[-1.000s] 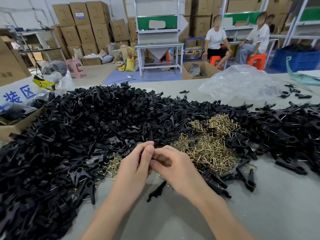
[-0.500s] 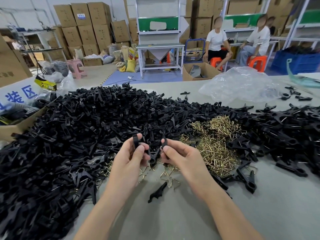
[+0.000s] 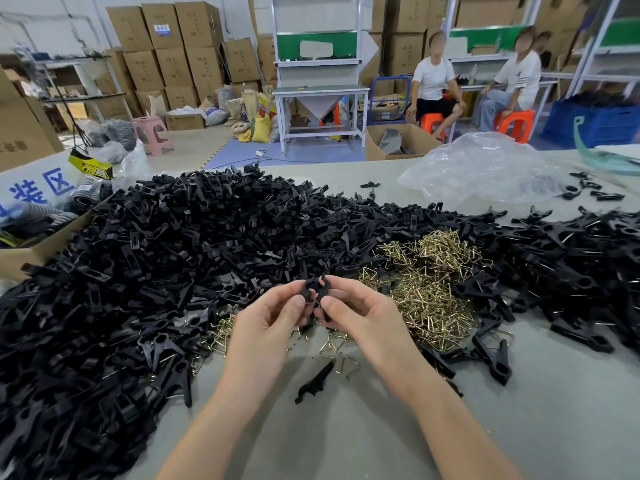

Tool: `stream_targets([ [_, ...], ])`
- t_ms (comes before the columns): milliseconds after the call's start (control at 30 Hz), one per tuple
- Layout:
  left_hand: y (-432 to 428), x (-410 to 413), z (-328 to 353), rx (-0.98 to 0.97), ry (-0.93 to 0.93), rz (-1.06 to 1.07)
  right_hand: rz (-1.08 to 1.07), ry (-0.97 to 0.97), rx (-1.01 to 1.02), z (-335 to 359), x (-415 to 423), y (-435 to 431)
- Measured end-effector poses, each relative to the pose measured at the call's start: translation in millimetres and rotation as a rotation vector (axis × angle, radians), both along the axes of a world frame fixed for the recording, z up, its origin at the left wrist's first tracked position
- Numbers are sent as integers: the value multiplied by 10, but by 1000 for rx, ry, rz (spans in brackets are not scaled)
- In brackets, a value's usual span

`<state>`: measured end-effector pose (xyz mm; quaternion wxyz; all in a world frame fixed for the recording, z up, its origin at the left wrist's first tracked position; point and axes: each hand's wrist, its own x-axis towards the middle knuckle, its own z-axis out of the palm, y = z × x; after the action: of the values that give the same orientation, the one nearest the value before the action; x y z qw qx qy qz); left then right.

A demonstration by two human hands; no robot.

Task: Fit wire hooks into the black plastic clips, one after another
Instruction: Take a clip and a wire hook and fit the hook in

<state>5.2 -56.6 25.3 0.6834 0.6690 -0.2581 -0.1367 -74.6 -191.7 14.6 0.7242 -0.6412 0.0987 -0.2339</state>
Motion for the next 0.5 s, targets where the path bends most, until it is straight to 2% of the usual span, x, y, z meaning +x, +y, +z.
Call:
stream_targets([
  [500,5,-35,5,-9,-22,-4,-10,-8,-29,-20,0,-5],
])
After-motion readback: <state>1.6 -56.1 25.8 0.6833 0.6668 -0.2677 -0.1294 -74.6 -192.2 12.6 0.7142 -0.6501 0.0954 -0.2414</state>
